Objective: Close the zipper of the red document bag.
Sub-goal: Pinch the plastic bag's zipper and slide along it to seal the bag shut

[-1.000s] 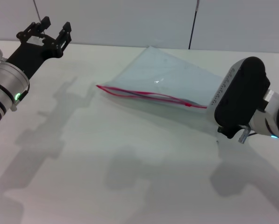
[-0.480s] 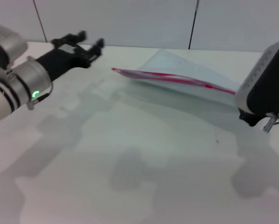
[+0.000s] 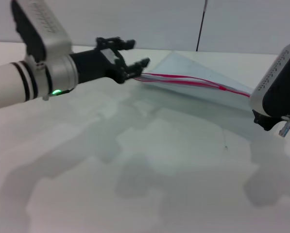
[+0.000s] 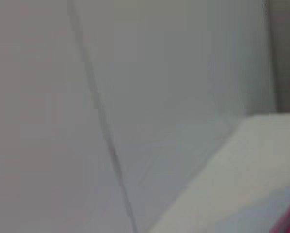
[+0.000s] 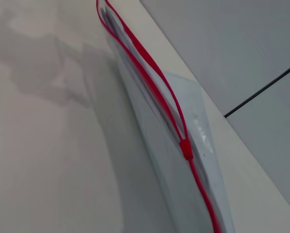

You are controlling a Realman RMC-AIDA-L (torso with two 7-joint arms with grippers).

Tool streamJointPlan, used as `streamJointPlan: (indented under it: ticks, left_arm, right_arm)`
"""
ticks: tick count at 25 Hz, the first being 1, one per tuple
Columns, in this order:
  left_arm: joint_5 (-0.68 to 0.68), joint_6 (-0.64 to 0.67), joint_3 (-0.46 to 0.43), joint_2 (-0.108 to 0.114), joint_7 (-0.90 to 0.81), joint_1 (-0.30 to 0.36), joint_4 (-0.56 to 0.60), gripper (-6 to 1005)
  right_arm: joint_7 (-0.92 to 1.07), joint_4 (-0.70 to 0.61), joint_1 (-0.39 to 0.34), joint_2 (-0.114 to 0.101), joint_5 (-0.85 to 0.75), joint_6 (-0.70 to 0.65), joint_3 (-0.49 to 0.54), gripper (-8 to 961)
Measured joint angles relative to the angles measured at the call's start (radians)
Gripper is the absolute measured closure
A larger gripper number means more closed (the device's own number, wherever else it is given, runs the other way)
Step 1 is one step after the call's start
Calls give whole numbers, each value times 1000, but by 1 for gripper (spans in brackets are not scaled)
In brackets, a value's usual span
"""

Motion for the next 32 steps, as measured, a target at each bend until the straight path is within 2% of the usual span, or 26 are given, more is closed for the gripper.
streamJointPlan:
  ticks: [6,10,24,32]
  left_arm:
    - [330,-9,1,-19,-251,2,201,405]
    - [465,-14,4,-39,-306,2,301,404]
    - [534,-16,140,-44,-309,-45,385,407]
    - [559,-13,171,-46,-303,-59,381,409]
  right_arm:
    - [0,-1,8,0,0,-11,2,903]
    - [0,-1,12,0,0,-12,2,904]
    - [2,-42,25,5,1,-44,-17,905]
    - [5,-106,16,5,2,-68,-40,905]
